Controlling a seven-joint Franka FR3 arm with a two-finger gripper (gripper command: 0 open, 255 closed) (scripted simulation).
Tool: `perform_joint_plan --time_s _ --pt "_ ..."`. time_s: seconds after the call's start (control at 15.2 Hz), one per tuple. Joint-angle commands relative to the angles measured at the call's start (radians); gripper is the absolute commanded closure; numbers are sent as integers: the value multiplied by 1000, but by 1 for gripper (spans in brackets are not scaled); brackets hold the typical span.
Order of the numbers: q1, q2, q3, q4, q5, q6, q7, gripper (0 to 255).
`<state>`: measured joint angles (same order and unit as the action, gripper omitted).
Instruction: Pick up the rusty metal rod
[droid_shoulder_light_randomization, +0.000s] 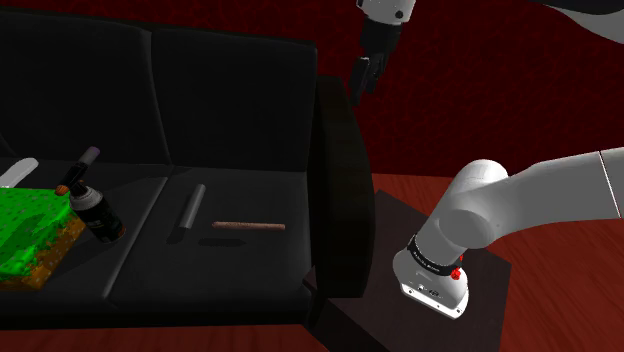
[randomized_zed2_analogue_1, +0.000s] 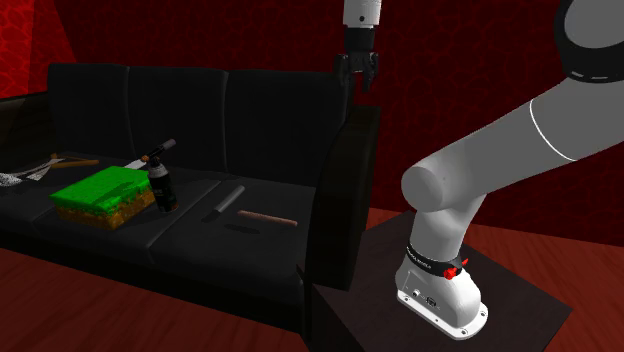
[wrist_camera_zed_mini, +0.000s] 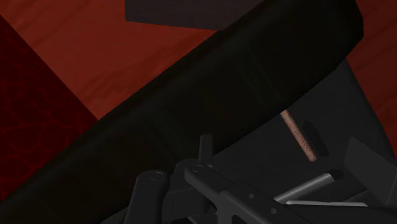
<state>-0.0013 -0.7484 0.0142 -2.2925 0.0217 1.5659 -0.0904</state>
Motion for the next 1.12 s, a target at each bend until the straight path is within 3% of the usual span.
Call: perform_joint_plan --time_s 0.0,0.53,1.06 --pt "0 0 0 0 0 0 0 0" --pt "54 180 46 -81 15 228 -46 0" --pt "101 417 98 -93 14 443 -83 0"
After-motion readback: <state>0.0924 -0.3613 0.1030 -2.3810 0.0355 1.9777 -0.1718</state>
